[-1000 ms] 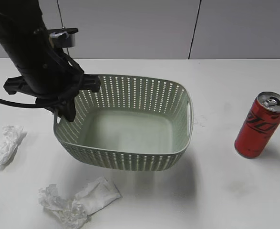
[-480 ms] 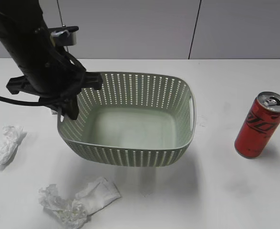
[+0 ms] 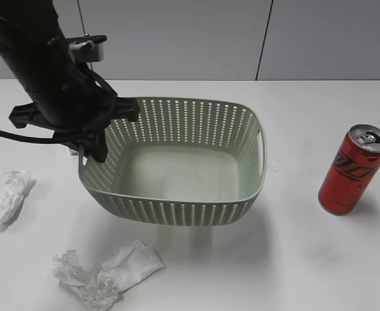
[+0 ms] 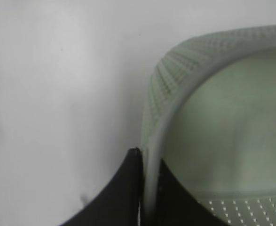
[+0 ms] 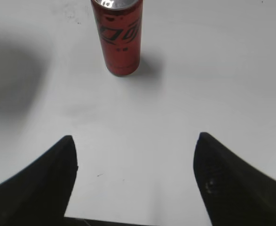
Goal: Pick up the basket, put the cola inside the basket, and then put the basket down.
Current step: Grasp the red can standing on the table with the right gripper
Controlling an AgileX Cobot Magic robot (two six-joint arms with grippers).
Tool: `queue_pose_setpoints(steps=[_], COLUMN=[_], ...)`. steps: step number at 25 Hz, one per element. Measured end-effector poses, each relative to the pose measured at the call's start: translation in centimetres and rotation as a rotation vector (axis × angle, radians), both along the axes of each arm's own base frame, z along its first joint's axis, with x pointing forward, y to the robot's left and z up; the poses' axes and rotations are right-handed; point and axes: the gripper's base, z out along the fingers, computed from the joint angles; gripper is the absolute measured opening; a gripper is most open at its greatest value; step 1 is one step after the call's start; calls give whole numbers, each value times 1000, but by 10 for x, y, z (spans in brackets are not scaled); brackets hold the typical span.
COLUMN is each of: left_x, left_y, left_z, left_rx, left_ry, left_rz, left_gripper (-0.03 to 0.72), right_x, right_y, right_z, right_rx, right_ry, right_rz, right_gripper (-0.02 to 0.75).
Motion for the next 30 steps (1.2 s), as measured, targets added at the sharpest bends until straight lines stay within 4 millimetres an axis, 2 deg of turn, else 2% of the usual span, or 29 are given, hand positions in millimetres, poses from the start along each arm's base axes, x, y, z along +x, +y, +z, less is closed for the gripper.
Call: queue_pose_setpoints(steps=[4,13,21,27,30], left_x=[0,-2,-4,-6,-6], left_y=[0,1,2,3,4], left_z=[0,0,0,-1,-1], left_rx=[0,13,23,33,38], left_ry=[1,23,44,62,68], left_rz=[0,-3,-5,-8,-9], left_gripper=[-4,-4,-4,-4,-4], right_x=[-20,-56,-57,-57,-58], right_y=[-2,-5,-4,-4,-4], right_z=[-10,-6,-15,-14,-6], right_rx=[9,29,15,18,23], right_ry=[-109,-352,-309,-314,-368], right_rz=[-1,0,17,19,17], right_gripper=[583,583,583,592,594])
